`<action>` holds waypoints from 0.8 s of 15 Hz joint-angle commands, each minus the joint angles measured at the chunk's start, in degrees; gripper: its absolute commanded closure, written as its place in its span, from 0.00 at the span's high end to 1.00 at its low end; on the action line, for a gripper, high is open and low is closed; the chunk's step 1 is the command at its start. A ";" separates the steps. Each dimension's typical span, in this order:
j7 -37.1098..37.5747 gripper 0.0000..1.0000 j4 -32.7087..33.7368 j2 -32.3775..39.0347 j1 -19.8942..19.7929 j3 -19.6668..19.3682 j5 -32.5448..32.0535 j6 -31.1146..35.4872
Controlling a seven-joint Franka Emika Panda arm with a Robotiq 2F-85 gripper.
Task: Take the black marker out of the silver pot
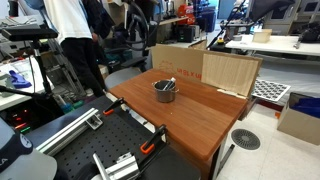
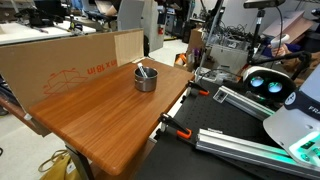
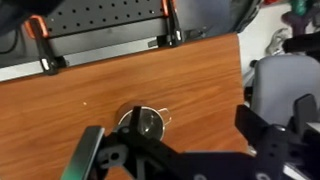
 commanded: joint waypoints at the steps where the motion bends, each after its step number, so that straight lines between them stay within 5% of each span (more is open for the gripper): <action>1: 2.50 1.00 5.23 6.97 -0.45 0.99 2.86 0.11; 12: 14.90 1.00 15.97 23.73 -1.19 1.51 -2.23 2.77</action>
